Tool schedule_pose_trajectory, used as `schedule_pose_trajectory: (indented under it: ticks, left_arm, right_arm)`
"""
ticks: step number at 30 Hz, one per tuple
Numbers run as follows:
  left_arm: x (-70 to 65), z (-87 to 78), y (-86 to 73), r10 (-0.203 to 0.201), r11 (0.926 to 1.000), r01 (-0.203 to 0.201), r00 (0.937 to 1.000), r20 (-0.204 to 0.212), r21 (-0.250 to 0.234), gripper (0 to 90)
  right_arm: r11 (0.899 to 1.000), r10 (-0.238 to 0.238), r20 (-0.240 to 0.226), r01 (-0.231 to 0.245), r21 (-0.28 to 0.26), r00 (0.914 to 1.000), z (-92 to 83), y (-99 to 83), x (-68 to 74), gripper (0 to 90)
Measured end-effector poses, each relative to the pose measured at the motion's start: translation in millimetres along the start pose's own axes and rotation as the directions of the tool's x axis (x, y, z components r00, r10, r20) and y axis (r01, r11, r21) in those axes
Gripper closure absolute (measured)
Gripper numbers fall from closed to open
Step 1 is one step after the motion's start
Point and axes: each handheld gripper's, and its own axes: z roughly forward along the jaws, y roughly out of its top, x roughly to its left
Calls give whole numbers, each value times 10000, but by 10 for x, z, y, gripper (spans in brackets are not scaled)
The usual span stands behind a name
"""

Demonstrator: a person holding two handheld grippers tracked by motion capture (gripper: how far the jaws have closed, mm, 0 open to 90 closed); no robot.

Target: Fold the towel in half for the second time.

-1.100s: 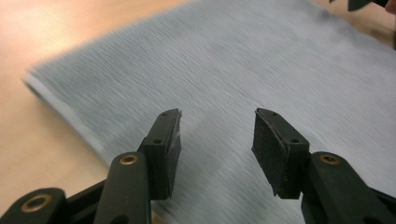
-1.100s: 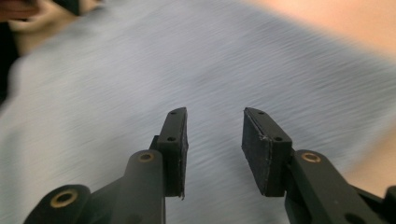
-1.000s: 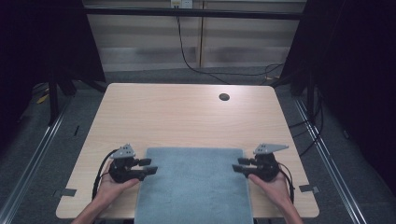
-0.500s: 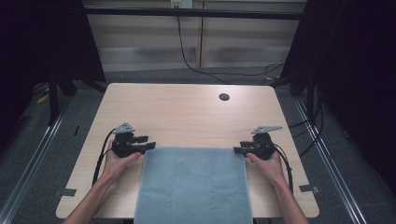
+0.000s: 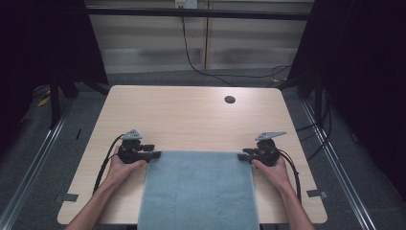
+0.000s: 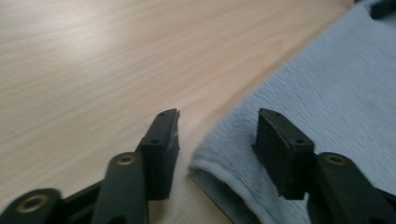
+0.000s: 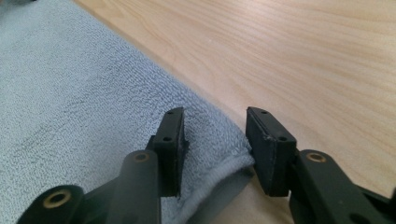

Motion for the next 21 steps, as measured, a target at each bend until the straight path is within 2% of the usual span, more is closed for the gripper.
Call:
schedule_pose_trajectory:
  ticks: [2,4,8,12,16,21]
  left_arm:
    - [-30,-9,-14,252,9997,-252,9997,20,67,513]
    - [-43,-23,-28,339,9994,-340,9994,67,116,544]
    - [-35,-45,-49,232,9995,-240,9991,365,218,666]
    - [-55,-36,-53,81,9997,-90,9991,414,230,784]
    - [-37,-44,-54,-170,9994,151,9980,612,326,807]
    - [-73,-47,-39,-237,9990,223,9990,373,379,809]
  right_arm:
    - [10000,-9,56,9,47,10000,-1,-2,19,641]
    - [9999,-64,27,63,93,10000,5,-4,41,688]
    - [9999,79,-140,-78,113,9999,12,-11,45,763]
    - [9999,101,-299,-99,84,9995,8,-24,30,804]
    - [9998,160,-315,-157,72,9994,1,-21,30,829]
    - [9999,84,-215,-81,106,9997,-8,-14,56,843]
